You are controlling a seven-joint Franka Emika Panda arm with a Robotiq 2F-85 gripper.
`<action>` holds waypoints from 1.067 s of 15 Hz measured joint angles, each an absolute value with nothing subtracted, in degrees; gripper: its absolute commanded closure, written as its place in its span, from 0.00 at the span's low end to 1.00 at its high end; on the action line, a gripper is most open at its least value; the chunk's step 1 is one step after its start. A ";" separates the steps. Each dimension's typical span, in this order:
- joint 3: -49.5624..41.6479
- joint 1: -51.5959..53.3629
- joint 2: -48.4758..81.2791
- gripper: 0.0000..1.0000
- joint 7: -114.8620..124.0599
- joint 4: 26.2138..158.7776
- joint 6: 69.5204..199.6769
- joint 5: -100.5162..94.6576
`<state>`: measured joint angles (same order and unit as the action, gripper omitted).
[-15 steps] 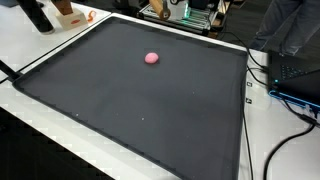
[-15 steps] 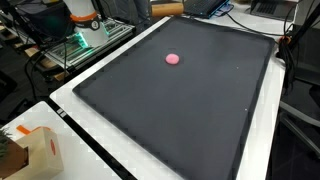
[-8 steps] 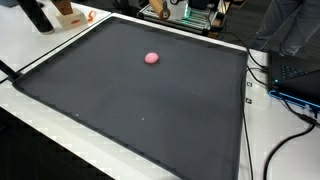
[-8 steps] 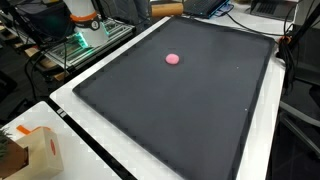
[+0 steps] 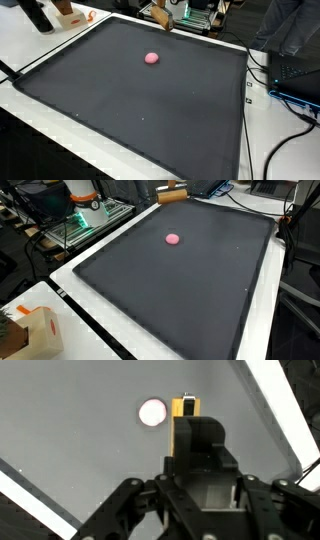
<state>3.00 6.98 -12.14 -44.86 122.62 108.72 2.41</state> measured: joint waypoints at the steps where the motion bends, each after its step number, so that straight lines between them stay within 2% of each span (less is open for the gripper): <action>1: 3.00 7.11 -11.53 0.76 -46.27 123.32 110.25 2.47; 9: 2.59 7.01 -8.66 0.76 -51.94 130.58 120.96 2.67; 16: 2.60 6.95 -6.77 0.76 -52.55 133.78 125.27 2.66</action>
<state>2.60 6.95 -6.77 -52.55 133.78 125.27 2.66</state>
